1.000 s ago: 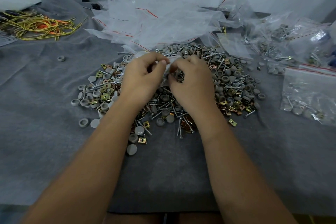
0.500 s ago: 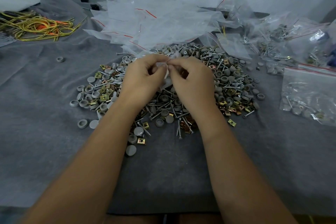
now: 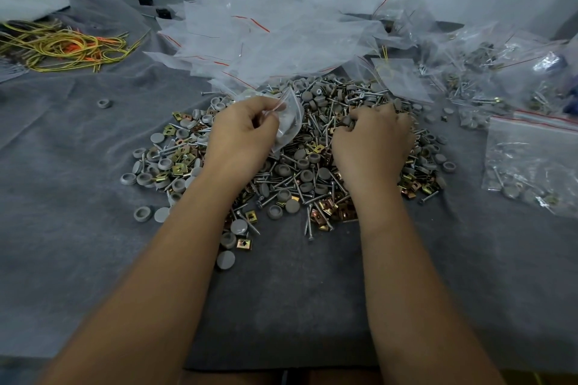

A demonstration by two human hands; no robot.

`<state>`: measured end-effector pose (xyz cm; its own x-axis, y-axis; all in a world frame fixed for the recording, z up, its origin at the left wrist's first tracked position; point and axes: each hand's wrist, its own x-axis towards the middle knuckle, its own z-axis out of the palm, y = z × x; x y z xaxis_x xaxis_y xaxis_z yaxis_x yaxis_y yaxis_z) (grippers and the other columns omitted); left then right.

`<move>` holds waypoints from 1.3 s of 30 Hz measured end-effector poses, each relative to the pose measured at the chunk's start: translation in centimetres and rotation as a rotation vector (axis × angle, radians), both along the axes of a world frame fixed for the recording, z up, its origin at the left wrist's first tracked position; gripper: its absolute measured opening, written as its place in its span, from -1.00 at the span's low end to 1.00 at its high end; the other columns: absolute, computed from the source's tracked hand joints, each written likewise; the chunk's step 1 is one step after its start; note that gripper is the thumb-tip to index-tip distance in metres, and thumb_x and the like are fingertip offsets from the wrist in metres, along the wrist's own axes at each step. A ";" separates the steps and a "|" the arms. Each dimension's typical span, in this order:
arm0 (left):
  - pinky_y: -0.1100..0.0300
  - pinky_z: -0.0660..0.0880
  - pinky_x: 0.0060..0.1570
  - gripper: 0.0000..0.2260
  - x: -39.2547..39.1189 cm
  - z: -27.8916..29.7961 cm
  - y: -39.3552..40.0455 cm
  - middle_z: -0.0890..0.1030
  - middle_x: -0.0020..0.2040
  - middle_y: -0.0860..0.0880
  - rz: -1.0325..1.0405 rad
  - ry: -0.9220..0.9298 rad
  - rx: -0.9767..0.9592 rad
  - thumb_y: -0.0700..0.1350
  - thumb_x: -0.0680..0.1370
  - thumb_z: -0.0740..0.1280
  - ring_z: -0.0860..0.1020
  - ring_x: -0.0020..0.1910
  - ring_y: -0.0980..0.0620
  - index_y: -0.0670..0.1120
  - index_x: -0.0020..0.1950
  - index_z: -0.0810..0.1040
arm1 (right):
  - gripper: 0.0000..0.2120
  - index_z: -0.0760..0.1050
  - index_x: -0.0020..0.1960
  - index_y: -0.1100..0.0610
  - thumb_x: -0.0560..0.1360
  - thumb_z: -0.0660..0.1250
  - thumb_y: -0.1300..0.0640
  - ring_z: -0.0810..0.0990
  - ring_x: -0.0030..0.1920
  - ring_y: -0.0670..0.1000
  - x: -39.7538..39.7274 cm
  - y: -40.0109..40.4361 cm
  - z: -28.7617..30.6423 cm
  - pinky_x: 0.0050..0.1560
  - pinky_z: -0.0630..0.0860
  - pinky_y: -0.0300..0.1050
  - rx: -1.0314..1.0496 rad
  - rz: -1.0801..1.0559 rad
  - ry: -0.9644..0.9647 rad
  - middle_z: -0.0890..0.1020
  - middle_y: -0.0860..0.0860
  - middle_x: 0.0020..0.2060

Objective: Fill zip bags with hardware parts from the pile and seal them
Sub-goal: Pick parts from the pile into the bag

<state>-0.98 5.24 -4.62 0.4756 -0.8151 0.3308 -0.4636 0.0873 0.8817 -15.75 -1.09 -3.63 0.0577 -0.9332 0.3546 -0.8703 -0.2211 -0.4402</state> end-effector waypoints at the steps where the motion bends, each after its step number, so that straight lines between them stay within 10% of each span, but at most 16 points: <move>1: 0.37 0.24 -0.56 -0.75 0.0 0.0 0.0 0.40 -0.56 0.18 0.001 -0.003 0.002 -0.23 0.59 0.22 0.29 -0.58 0.21 0.04 0.06 0.63 | -0.72 0.57 0.20 0.08 0.53 0.23 0.10 0.32 0.26 0.18 -0.1 -0.1 0.0 0.21 0.27 0.06 -0.007 0.013 -0.004 0.54 0.09 0.18; 16: 0.40 0.20 -0.60 -0.76 -0.1 0.0 0.1 0.38 -0.55 0.17 0.001 -0.003 0.006 -0.24 0.59 0.22 0.28 -0.61 0.20 0.02 0.03 0.63 | -0.75 0.61 0.09 0.06 0.50 0.30 0.30 0.54 0.06 0.11 0.2 -0.6 -0.3 0.11 0.47 0.13 -0.098 0.160 -0.241 0.64 0.01 -0.07; 26: 0.42 0.22 -0.58 -0.78 0.1 0.0 -0.2 0.42 -0.53 0.15 0.003 -0.017 0.009 -0.23 0.59 0.25 0.32 -0.60 0.22 0.05 0.01 0.63 | -0.77 0.58 -0.03 0.09 0.38 0.50 0.31 0.65 -0.08 -0.22 1.7 0.9 0.5 -0.03 0.57 -0.31 -0.099 0.465 -0.829 0.54 0.04 0.07; 39: 0.41 0.36 -0.42 -0.81 -0.3 0.4 0.1 0.63 -0.22 -0.23 -0.021 -0.036 -0.047 -0.21 0.62 0.25 0.46 -0.43 0.22 -0.08 0.08 0.65 | -0.96 0.66 -0.14 0.20 0.41 0.49 0.25 0.48 0.04 -0.01 2.2 1.2 -0.8 0.10 0.42 -0.34 -0.327 0.582 -0.390 0.47 0.12 0.09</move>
<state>-1.27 5.31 -4.22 0.4458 -0.8077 0.3859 -0.4926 0.1386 0.8591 -13.56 0.06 -4.43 0.3210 -0.6349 0.7027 -0.3694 -0.7671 -0.5244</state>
